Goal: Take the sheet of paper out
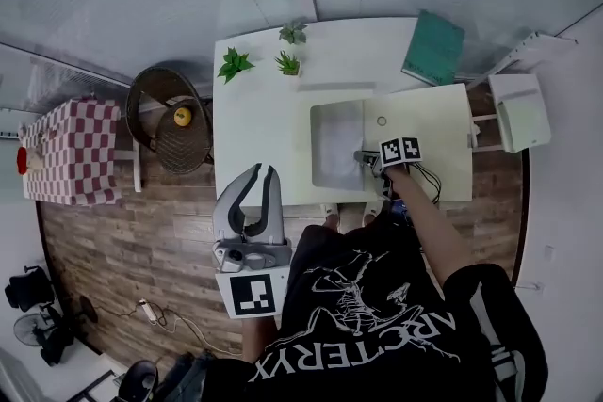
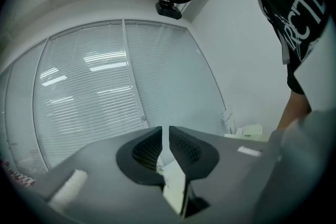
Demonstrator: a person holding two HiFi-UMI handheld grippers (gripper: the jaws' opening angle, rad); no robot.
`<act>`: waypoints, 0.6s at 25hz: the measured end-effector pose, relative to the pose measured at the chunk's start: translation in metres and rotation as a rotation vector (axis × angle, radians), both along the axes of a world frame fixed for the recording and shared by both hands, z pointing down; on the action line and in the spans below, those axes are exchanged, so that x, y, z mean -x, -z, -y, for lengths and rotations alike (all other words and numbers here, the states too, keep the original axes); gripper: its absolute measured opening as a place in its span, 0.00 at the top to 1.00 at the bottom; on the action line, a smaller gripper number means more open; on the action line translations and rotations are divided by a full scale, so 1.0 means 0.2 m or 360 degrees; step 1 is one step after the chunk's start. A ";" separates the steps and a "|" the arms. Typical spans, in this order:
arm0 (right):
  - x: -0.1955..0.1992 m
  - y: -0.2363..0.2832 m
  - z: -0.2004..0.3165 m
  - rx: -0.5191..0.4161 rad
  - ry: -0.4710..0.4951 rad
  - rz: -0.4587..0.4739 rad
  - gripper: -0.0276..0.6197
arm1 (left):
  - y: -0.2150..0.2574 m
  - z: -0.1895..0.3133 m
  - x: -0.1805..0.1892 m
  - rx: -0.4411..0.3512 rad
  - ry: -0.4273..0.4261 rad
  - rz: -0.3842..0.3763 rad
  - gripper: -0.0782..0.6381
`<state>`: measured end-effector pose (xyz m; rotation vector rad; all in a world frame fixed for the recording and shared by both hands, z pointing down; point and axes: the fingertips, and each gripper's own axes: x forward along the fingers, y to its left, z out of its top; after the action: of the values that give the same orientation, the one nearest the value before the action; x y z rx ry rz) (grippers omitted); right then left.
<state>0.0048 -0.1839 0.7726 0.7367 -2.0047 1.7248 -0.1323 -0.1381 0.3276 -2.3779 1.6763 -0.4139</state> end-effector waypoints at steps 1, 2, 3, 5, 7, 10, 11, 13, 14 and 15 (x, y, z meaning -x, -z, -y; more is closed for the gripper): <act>0.02 0.00 0.00 -0.0002 0.0012 0.0005 0.87 | 0.00 -0.01 0.00 0.0003 0.0006 0.0007 0.82; 0.04 -0.01 0.01 -0.0015 0.0038 -0.0007 0.91 | 0.00 -0.01 0.00 0.0004 0.0011 0.0012 0.83; 0.05 -0.01 0.01 -0.0042 0.0070 -0.0034 0.92 | 0.00 -0.02 0.00 0.0005 0.0015 0.0015 0.83; 0.05 0.02 0.01 -0.0125 0.0128 -0.0097 0.94 | 0.01 -0.03 0.01 0.0003 0.0017 0.0017 0.84; 0.02 0.09 0.03 -0.0227 0.0156 -0.0138 0.94 | 0.01 -0.03 0.01 -0.0006 0.0009 0.0010 0.84; -0.07 0.27 0.07 -0.0391 0.0135 -0.0168 0.94 | 0.00 0.00 0.00 -0.0011 -0.0020 0.0001 0.84; -0.11 0.35 0.07 -0.0460 0.0131 -0.0183 0.94 | -0.01 0.01 -0.01 -0.0010 -0.0034 -0.0001 0.84; -0.22 0.55 0.06 -0.0633 0.0150 -0.0242 0.94 | 0.00 0.03 -0.03 -0.0017 -0.0068 -0.0014 0.84; -0.29 0.65 0.06 -0.0723 0.0160 -0.0291 0.94 | 0.00 0.04 -0.04 -0.0024 -0.0088 -0.0022 0.85; -0.35 0.75 0.06 -0.0810 0.0160 -0.0345 0.94 | 0.00 0.05 -0.05 -0.0029 -0.0111 -0.0028 0.85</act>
<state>0.0748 -0.1951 0.6222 0.9144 -2.2957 1.0293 -0.1214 -0.1489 0.3274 -2.4256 1.5919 -0.3654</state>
